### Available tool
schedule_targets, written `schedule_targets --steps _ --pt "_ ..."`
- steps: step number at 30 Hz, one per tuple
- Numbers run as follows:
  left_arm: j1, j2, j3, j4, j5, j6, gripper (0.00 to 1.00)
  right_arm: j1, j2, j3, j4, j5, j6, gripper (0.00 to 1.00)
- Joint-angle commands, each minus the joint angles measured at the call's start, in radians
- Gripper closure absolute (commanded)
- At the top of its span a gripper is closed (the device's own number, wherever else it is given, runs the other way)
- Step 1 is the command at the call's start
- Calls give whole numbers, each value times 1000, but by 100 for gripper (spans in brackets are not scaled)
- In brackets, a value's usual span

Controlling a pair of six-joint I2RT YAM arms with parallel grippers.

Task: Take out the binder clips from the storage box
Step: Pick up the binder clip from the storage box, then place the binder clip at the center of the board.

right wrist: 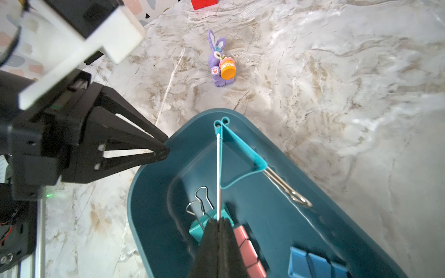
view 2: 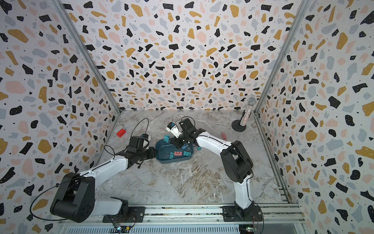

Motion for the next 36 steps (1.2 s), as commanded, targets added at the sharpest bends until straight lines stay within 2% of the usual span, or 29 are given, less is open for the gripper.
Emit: schedule_targets --steps 1,11,22,28,32,36 --pt "0 -22 -11 8 -12 6 75 -37 -79 50 -120 -15 30 100" --pt "0 -29 -7 3 -11 5 76 -191 -280 -20 -307 -59 105 100" --pt "0 -43 -15 1 -4 7 75 -347 -502 -264 -378 -175 202 100" --pt "0 -43 -14 1 -1 10 75 -420 -521 -352 -383 -299 259 100" --pt "0 -46 -14 1 1 10 75 -455 -503 -390 -378 -335 320 100" --pt "0 -52 -15 1 -1 10 75 -469 -481 -433 -317 -397 403 100"
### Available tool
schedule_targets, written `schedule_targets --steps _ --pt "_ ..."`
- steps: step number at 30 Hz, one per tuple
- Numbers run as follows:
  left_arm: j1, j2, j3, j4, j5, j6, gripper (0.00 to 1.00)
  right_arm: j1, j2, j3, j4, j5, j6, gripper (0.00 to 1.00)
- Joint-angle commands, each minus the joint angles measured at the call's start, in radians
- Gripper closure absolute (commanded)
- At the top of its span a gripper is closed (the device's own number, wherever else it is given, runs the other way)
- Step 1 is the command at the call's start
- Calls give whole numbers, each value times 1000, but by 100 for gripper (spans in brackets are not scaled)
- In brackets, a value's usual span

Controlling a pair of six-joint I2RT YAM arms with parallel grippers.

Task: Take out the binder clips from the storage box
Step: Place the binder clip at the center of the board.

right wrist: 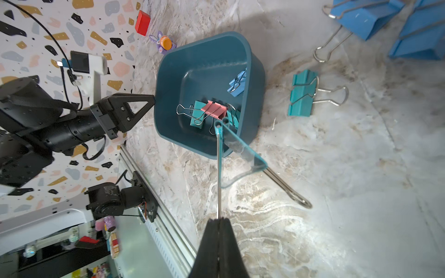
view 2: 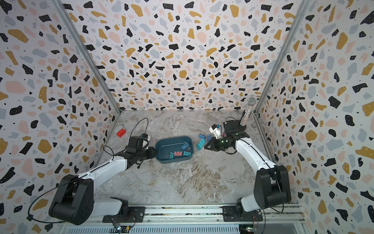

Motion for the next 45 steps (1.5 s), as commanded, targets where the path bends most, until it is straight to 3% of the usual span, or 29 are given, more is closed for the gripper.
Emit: schedule_targets --steps 1,9,22,45 --pt "0 -27 -12 9 1 10 75 -6 3 -25 56 -96 100 100" --pt "0 -37 -16 9 0 8 75 -16 44 -74 141 -121 249 100" --pt "0 -43 -18 9 0 13 75 -36 143 -137 254 -153 375 100" --pt "0 -57 -26 9 -6 13 75 -51 276 -216 429 -245 498 100"
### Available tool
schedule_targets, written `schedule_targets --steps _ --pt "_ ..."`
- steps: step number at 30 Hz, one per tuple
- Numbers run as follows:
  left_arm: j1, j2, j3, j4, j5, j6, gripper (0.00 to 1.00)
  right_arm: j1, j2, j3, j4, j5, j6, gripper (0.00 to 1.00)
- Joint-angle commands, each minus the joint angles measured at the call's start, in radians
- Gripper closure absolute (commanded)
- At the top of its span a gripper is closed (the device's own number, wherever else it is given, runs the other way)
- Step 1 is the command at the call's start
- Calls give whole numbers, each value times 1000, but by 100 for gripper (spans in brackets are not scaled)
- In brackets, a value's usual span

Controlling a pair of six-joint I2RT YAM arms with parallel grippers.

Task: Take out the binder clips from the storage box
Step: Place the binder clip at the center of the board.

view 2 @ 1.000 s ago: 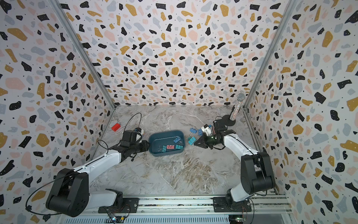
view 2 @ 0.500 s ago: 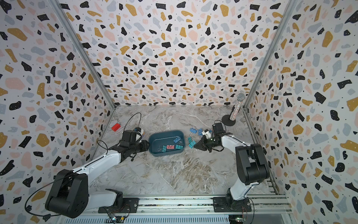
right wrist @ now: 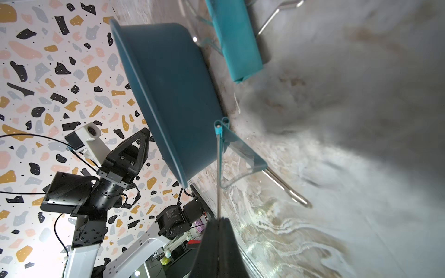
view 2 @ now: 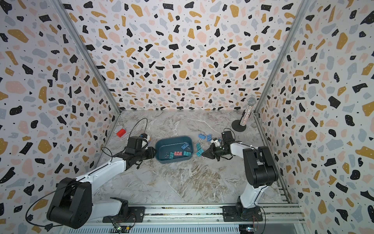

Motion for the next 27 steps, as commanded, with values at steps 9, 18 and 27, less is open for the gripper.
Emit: schedule_targets --steps 9,18,27 --pt "0 -27 -16 8 -6 11 75 -8 23 -9 42 -38 28 100" --pt "0 -29 -16 7 -6 10 75 -14 47 -13 48 -41 27 97" --pt "1 -28 -15 7 -7 10 75 -24 61 -22 76 -38 46 92"
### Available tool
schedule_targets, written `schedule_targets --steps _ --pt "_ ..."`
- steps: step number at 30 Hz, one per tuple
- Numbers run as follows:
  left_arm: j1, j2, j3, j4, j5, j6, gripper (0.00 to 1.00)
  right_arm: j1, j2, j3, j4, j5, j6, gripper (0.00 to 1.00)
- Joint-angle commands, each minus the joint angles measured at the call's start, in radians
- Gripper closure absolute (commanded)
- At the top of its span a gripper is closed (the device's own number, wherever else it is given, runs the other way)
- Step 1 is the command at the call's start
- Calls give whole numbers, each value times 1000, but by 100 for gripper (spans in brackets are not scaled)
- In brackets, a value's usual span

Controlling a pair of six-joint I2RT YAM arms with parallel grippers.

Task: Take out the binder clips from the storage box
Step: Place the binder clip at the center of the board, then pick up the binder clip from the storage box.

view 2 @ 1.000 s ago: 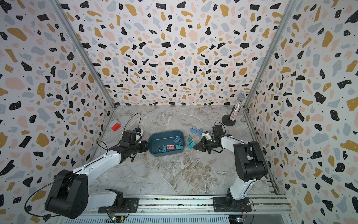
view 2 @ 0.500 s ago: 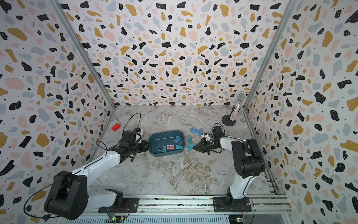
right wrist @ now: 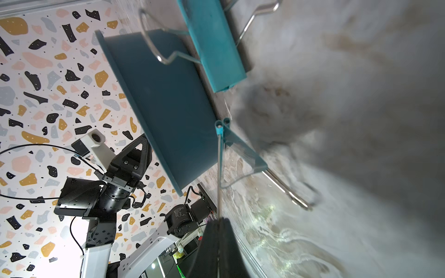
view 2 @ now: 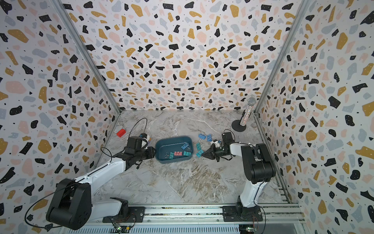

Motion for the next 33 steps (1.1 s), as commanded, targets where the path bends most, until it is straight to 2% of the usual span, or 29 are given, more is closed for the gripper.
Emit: schedule_targets --steps 1,28,33 --pt "0 -19 -14 7 -7 10 75 -8 7 -17 20 9 14 92" --pt "0 -31 -17 7 -15 13 75 -18 12 9 71 17 47 76" --pt "0 -31 -17 6 -17 13 75 -21 -16 28 -1 54 5 74"
